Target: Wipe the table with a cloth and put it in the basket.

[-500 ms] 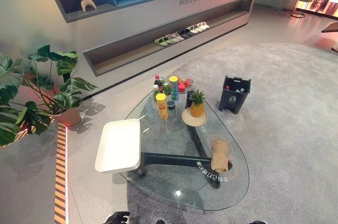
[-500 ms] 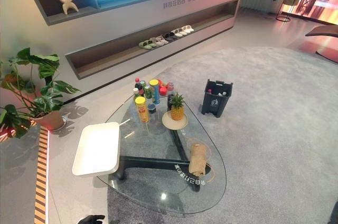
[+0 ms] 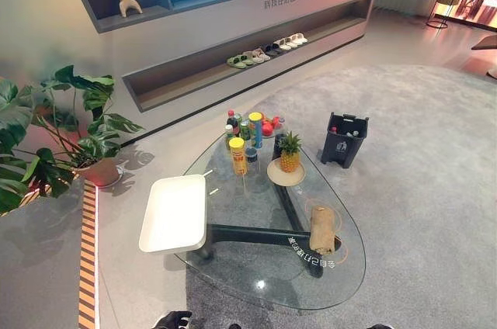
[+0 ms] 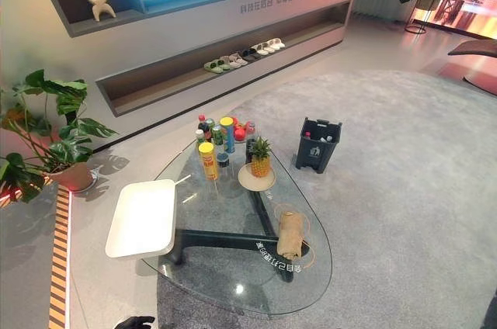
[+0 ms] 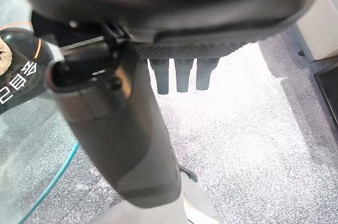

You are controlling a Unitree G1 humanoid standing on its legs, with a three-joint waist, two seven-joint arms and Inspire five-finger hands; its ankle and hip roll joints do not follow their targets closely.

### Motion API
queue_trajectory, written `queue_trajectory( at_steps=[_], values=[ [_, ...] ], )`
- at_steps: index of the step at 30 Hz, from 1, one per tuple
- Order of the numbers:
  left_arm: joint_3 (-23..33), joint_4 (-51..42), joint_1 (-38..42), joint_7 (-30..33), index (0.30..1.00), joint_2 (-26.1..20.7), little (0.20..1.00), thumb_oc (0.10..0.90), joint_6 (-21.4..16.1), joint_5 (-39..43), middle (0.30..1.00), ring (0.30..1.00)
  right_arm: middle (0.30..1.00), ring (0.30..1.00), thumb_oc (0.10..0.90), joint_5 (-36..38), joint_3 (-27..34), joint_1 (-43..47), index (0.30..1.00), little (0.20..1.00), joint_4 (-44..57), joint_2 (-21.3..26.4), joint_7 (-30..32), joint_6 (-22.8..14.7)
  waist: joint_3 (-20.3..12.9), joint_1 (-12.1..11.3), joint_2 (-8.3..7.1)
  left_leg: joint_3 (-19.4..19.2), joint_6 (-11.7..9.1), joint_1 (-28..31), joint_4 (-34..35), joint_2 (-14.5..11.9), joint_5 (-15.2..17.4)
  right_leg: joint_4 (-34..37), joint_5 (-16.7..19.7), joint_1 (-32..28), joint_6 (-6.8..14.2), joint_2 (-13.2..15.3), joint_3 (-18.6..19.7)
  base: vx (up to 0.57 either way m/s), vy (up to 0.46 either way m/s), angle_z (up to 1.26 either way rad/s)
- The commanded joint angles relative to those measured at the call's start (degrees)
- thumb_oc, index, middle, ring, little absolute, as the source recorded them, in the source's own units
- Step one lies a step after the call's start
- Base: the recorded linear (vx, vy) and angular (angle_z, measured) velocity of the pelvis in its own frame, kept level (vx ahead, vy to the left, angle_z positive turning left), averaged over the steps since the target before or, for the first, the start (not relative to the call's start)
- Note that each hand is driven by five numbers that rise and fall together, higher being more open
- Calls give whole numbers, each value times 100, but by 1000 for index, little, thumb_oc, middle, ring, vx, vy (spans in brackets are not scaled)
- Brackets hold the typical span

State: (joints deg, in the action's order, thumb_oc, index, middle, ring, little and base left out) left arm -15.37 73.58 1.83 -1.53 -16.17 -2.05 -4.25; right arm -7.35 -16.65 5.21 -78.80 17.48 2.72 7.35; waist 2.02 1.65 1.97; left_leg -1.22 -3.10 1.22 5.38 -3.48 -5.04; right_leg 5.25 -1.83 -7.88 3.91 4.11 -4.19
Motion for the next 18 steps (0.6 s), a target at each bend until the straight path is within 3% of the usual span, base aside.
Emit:
queue_trajectory(
  at_steps=[1,18],
  values=[
    [37,339,498,160,900,-231,900,800,-224,-170,900,900,900,900,800,-99,76,300,900,900,-336,155,159,-23,118,-239,-147,-223,-341,381,-38,-388,722,-25,223,241,558,655,-344,0,0,0],
    [91,248,424,277,900,-266,900,800,-216,-29,900,900,900,900,800,72,151,283,900,900,-327,242,163,20,180,-233,-57,-103,-319,359,-38,-326,711,-25,209,230,525,628,-286,24,-2,0]
  ],
)
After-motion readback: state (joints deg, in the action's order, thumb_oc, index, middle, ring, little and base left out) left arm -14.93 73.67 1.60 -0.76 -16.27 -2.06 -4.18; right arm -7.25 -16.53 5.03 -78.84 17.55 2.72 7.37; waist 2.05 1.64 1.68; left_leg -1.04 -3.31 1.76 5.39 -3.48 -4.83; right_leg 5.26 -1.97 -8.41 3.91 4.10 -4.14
